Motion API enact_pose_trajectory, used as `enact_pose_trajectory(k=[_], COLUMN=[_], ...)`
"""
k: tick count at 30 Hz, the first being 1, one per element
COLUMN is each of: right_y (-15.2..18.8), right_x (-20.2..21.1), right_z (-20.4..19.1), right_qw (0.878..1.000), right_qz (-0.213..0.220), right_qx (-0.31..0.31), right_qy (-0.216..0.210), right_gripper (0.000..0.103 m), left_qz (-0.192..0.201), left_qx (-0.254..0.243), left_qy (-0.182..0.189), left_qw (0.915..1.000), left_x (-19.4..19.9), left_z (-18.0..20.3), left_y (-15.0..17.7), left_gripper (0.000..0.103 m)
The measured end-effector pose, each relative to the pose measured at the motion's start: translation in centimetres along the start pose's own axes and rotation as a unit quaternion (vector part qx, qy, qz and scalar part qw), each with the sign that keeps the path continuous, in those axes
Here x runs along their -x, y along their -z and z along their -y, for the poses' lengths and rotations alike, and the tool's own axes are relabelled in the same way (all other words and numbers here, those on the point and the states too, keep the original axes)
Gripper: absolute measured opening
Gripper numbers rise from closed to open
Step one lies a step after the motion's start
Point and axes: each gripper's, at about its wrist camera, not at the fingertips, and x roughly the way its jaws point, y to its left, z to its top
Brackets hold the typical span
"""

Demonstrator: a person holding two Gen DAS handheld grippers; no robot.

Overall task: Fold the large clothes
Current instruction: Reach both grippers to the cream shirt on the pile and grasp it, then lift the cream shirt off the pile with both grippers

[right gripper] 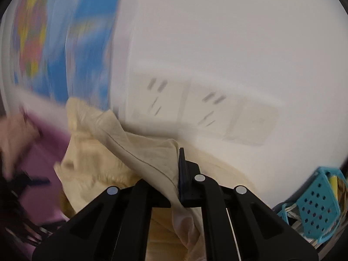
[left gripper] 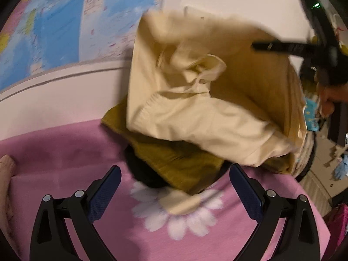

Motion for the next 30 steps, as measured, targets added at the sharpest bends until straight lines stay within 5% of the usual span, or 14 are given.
enact_pose_trajectory(k=[7, 12, 14, 15, 16, 17, 23, 30], right_y=[-2.3, -2.7, -3.0, -2.8, -3.0, -2.9, -2.8, -5.4], right_x=[9.3, 14.5, 15.9, 16.4, 17.2, 18.0, 25.8, 39.6], right_z=[6.5, 6.8, 7.3, 7.5, 8.1, 8.3, 10.1, 7.9], right_qw=[0.995, 0.991, 0.99, 0.99, 0.989, 0.988, 0.979, 0.959], right_qz=[0.075, 0.116, 0.12, 0.122, 0.123, 0.126, 0.171, 0.271], right_qx=[-0.068, -0.073, -0.071, -0.073, -0.076, -0.078, -0.095, -0.07], right_qy=[0.006, 0.01, 0.02, 0.023, 0.024, 0.029, 0.05, 0.046], right_gripper=[0.003, 0.003, 0.003, 0.003, 0.003, 0.003, 0.003, 0.003], left_qz=[0.033, 0.038, 0.066, 0.067, 0.06, 0.051, 0.11, 0.25], left_qx=[-0.017, 0.001, -0.04, -0.054, -0.07, -0.072, -0.055, -0.037], left_qy=[0.104, 0.104, 0.084, 0.085, 0.103, 0.111, 0.153, 0.172], left_qw=[0.9939, 0.9939, 0.9935, 0.9927, 0.9904, 0.9898, 0.9806, 0.952], left_x=[0.0, -2.2, -2.5, -2.6, -3.0, -3.3, 1.4, 14.3], left_z=[2.6, 3.5, 4.8, 5.2, 5.7, 6.0, 5.4, 4.5], left_y=[-1.0, -1.2, -0.9, -0.9, -1.1, -1.4, -6.7, -12.6], left_gripper=[0.096, 0.096, 0.084, 0.059, 0.02, 0.007, 0.003, 0.002])
